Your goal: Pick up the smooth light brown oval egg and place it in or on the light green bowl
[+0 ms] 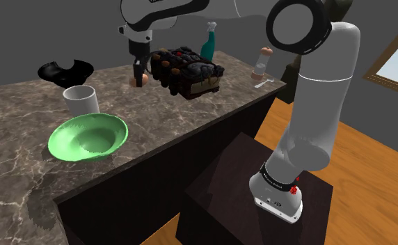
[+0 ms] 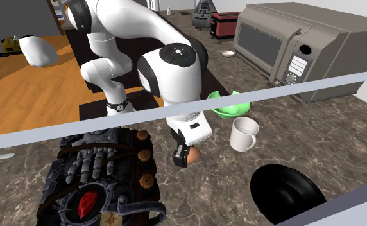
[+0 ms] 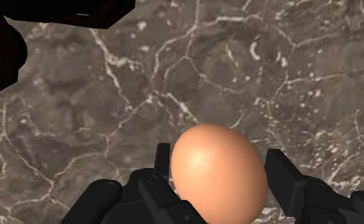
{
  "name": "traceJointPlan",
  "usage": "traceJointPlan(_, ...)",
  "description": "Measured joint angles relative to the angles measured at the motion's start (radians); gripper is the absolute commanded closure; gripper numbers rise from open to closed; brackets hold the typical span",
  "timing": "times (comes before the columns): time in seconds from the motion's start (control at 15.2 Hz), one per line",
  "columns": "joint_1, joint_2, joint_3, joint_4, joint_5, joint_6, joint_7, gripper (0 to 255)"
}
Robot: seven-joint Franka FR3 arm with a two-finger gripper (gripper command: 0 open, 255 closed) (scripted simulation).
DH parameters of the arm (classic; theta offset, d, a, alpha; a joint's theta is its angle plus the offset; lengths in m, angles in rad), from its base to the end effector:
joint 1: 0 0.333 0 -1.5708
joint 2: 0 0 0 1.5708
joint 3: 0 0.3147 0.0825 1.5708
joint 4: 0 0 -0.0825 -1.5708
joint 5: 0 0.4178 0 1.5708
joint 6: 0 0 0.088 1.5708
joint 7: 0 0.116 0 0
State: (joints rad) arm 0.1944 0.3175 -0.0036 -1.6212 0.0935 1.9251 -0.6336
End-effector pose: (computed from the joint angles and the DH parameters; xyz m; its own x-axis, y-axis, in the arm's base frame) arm 0.6689 0.1369 0.4161 0.7033 0.7098 0.0388 0.7103 -0.6995 -0.0782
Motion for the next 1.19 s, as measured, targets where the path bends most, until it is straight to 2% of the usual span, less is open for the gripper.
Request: traceJointPlan(1.19, -0.002, -0.016, -0.001, 0.216, -0.005, -0.232, 0.019, 255)
